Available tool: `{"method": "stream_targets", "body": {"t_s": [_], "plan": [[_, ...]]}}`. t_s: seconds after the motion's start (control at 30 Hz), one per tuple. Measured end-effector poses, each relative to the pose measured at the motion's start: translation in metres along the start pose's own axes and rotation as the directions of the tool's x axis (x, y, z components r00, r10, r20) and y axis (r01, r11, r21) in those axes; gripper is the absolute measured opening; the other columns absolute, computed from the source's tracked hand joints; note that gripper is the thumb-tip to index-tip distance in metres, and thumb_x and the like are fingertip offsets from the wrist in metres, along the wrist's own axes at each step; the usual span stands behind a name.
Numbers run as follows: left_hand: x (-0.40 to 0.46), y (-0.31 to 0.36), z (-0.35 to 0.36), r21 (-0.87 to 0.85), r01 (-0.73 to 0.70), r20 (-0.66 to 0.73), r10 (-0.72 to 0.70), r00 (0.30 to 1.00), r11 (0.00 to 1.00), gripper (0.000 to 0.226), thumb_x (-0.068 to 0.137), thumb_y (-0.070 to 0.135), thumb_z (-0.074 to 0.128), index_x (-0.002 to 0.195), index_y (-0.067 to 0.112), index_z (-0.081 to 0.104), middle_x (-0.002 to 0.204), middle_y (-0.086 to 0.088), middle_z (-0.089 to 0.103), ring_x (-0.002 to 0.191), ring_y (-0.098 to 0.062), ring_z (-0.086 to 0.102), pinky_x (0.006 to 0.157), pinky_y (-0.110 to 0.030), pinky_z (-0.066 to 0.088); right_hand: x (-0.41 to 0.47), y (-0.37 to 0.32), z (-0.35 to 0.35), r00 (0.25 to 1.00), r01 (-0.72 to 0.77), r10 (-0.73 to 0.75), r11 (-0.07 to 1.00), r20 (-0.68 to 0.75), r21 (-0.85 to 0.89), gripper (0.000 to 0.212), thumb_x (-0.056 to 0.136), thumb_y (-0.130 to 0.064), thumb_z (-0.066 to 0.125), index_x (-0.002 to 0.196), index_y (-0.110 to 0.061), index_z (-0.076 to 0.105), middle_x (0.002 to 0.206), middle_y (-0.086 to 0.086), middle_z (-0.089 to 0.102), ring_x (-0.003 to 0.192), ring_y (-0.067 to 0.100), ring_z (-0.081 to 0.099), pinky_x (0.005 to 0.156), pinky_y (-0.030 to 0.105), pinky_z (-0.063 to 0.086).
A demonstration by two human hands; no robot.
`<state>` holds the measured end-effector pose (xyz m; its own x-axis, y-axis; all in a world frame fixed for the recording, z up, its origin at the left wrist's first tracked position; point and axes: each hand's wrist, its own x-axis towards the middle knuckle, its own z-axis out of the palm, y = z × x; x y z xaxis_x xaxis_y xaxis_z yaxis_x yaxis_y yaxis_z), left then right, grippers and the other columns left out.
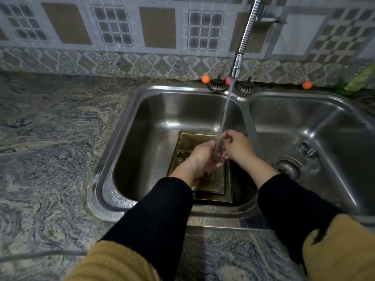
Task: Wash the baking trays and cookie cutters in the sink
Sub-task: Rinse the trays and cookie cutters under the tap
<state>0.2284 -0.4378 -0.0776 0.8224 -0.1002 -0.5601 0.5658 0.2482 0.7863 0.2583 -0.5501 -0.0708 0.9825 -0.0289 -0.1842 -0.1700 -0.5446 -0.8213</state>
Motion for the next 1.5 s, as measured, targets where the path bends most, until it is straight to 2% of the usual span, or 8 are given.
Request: {"method": "stream_targets", "body": {"t_s": [0.17,0.33,0.47,0.6,0.73,0.87,1.2,1.5], "plan": [[0.002,0.002,0.006,0.010,-0.199,-0.003,0.199,0.980,0.980,0.036,0.102,0.016,0.033,0.116,0.014,0.066,0.105,-0.013,0.069,0.090,-0.021,0.066,0.082,-0.032,0.054,-0.001,0.001,-0.002,0.970,-0.241,0.197,0.846,0.140,0.476,0.027,0.089,-0.024,0.065,0.113,-0.012,0.062,0.089,0.008,0.067,0.065,0.011,0.061,0.069,0.026,0.056],[0.000,0.002,0.030,0.051,-0.367,-0.006,0.367,0.930,0.929,0.033,0.102,0.011,0.033,0.114,0.016,0.064,0.102,-0.006,0.068,0.096,-0.018,0.064,0.085,-0.029,0.052,-0.003,0.000,-0.021,0.978,-0.206,0.173,0.833,0.113,0.513,0.026,0.083,-0.026,0.072,0.107,-0.017,0.066,0.103,0.007,0.071,0.094,0.021,0.068,0.087,0.038,0.056],[0.011,0.006,0.060,0.415,-0.525,0.060,0.554,0.831,0.743,0.032,0.100,0.012,0.040,0.122,0.016,0.063,0.115,-0.002,0.066,0.109,-0.015,0.060,0.096,-0.026,0.045,0.005,0.007,-0.063,0.990,-0.078,0.128,0.840,-0.057,0.538,0.011,0.088,-0.018,0.067,0.098,-0.017,0.063,0.086,0.004,0.068,0.070,0.013,0.066,0.062,0.021,0.058],[0.025,0.003,0.093,0.795,-0.467,0.208,0.550,0.809,0.386,0.037,0.099,0.019,0.042,0.135,0.017,0.054,0.140,-0.003,0.052,0.130,-0.018,0.047,0.108,-0.027,0.035,0.021,0.048,-0.119,0.980,-0.125,0.175,0.912,-0.096,0.390,0.007,0.090,-0.023,0.064,0.097,-0.021,0.061,0.081,-0.001,0.064,0.064,0.006,0.058,0.060,0.021,0.047],[0.037,-0.010,0.120,0.981,-0.183,0.153,0.317,0.936,0.065,0.066,0.102,0.041,0.027,0.153,0.011,0.000,0.161,-0.004,-0.011,0.148,-0.018,-0.009,0.120,-0.049,0.003,0.046,0.128,-0.168,0.948,-0.269,0.278,0.960,-0.154,0.081,0.010,0.087,-0.021,0.068,0.082,-0.017,0.060,0.070,0.004,0.060,0.053,0.014,0.057,0.042,0.018,0.039],[0.044,-0.026,0.132,0.994,-0.060,0.089,0.380,0.921,-0.088,0.073,0.100,0.048,0.019,0.150,0.007,-0.014,0.158,-0.008,-0.023,0.147,-0.021,-0.015,0.119,-0.049,-0.003,0.071,0.200,-0.207,0.903,-0.428,0.374,0.835,-0.213,-0.347,0.025,0.081,-0.021,0.069,0.099,-0.004,0.070,0.104,0.014,0.068,0.093,0.025,0.065,0.069,0.025,0.045],[0.053,-0.029,0.130,0.987,-0.016,0.090,0.472,0.877,-0.159,0.069,0.100,0.048,0.017,0.153,0.010,-0.006,0.161,-0.005,-0.014,0.148,-0.016,-0.012,0.118,-0.043,-0.009,0.099,0.261,-0.225,0.901,-0.424,0.346,0.832,-0.262,-0.358,0.033,0.093,-0.012,0.048,0.121,0.000,0.060,0.122,0.021,0.060,0.113,0.034,0.057,0.089,0.035,0.047],[0.052,-0.026,0.131,0.983,-0.016,0.098,0.447,0.889,-0.183,0.071,0.100,0.049,0.019,0.152,0.009,-0.007,0.161,-0.006,-0.014,0.148,-0.019,-0.011,0.118,-0.042,-0.008,0.077,0.223,-0.228,0.925,-0.379,0.320,0.795,-0.202,-0.474,0.031,0.078,-0.025,0.071,0.107,-0.014,0.068,0.114,0.012,0.066,0.105,0.029,0.062,0.079,0.028,0.049]]}}
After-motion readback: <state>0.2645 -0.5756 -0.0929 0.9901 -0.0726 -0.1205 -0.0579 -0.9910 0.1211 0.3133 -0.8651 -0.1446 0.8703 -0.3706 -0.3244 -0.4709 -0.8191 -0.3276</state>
